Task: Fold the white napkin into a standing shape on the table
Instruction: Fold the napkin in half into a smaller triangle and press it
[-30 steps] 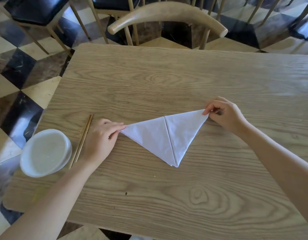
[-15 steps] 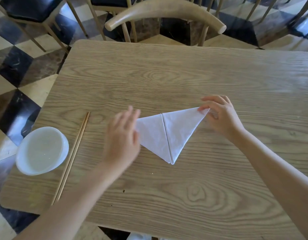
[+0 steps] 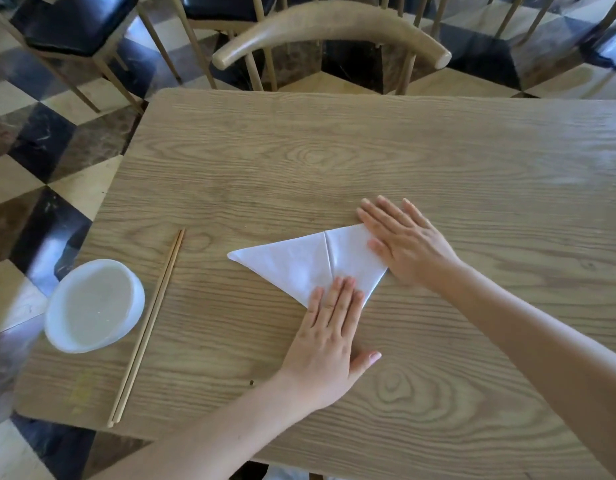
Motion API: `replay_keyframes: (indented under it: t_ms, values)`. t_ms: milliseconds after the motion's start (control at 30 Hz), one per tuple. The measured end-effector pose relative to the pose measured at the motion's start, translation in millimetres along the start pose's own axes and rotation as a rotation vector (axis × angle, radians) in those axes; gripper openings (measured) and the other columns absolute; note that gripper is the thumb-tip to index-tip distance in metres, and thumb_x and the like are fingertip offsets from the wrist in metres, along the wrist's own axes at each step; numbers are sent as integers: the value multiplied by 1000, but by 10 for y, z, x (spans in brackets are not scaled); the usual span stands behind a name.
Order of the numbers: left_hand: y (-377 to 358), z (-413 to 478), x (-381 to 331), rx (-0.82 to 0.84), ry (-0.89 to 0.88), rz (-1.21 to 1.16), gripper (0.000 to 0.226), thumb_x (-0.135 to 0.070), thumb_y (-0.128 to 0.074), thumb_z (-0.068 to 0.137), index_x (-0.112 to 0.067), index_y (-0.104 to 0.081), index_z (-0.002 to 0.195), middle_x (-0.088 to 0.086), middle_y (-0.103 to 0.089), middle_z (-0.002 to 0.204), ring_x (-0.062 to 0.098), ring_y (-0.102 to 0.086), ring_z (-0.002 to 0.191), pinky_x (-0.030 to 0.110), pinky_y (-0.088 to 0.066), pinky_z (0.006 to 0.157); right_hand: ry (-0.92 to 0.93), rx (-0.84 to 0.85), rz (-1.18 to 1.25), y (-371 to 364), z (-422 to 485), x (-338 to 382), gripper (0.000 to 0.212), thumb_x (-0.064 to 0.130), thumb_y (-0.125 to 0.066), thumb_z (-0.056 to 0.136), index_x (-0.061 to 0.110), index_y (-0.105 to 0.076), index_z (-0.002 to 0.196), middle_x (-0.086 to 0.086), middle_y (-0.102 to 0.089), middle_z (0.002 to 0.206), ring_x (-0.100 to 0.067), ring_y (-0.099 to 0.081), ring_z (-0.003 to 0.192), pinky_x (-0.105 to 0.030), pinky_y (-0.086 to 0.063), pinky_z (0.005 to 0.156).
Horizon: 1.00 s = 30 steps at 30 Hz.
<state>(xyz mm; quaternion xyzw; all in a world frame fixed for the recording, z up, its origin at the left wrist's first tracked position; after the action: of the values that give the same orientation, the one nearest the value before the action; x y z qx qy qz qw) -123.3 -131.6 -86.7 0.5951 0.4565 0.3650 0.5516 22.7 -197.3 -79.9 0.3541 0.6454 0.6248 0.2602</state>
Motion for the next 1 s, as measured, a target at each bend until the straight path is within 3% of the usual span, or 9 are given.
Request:
replay_keyframes:
  t_ms: [167, 300, 367, 567, 667, 767, 833, 900, 1000]
  values:
    - [18, -3, -17, -33, -5, -50, 81, -60, -27, 92, 1, -21, 144, 20, -17, 154, 34, -13, 143, 48, -17, 109, -113, 66, -72, 152, 200, -342, 63, 46, 7, 89, 25, 1, 148, 11, 2, 158, -9, 6, 144, -34, 9, 116]
    - [38, 1, -14, -41, -2, -104, 82, -59, -33, 90, 1, -21, 145, 19, -18, 154, 31, -11, 143, 47, -15, 111, 300, 76, 32, 12, -3, 589, 60, 44, -5, 95, 18, -15, 148, 4, -9, 155, -13, -4, 143, -32, 3, 116]
    - [33, 10, -9, -39, 0, -91, 82, -59, -31, 90, 1, -20, 145, 19, -18, 154, 30, -10, 144, 47, -15, 111, 354, 92, -8, -63, -10, 605, 57, 42, -3, 97, 19, -15, 148, 6, -11, 155, -15, -9, 143, -35, -1, 115]
    - [2, 4, -23, 45, -3, -171, 80, -60, -15, 92, 0, -18, 145, 18, -16, 154, 26, -7, 144, 46, -12, 111, 149, 94, -75, 36, 307, 168, 77, 55, 28, 80, 30, 1, 148, 18, 2, 155, -8, 3, 144, -37, 3, 119]
    - [322, 23, 84, -78, 22, -589, 70, -56, -13, 94, -11, -20, 147, 1, -15, 156, 11, -9, 144, 33, -12, 115, -8, 16, 42, 153, 205, 215, 71, 50, 7, 86, 19, -7, 149, 5, -6, 158, -12, 1, 145, -33, 5, 118]
    - [629, 124, 637, -255, 279, -917, 41, -24, -31, 101, -19, -36, 141, -22, -36, 140, -18, -28, 127, 2, -20, 103, -212, -44, 279, 194, -140, 496, 61, 39, -11, 96, 7, -11, 148, -6, -6, 157, -17, 0, 145, -31, 2, 117]
    - [723, 226, 906, -369, 294, -782, 42, -20, -29, 100, -10, -40, 139, -5, -41, 143, -6, -28, 132, 14, -16, 112, -234, -48, 288, 63, -353, 841, 63, 36, -14, 94, 0, -19, 146, -13, -15, 155, -24, -9, 144, -35, -3, 118]
    - [542, 385, 865, -256, 166, -548, 54, -34, -20, 97, -6, -36, 140, 7, -34, 149, 9, -19, 139, 37, -10, 117, -215, -66, 220, -64, -468, 1092, 64, 40, -23, 93, 0, -33, 141, -17, -30, 150, -27, -21, 140, -41, -10, 118]
    - [233, 450, 791, -88, 97, -252, 74, -55, 1, 94, -7, -25, 145, 7, -19, 154, 18, -9, 142, 43, -6, 114, -224, -108, 151, -138, -490, 1134, 58, 39, -34, 93, 5, -36, 141, -12, -30, 150, -24, -25, 140, -41, -16, 113]
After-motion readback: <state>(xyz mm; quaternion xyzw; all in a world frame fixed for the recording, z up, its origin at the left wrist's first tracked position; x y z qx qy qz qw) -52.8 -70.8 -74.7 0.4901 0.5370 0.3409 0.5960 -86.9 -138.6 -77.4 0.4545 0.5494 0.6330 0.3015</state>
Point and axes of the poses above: each hand's wrist, its own z-axis towards the middle knuckle, its own y-axis out of the back of the hand, x = y × z, the point moved 10 cm from there along z, towards the middle knuckle
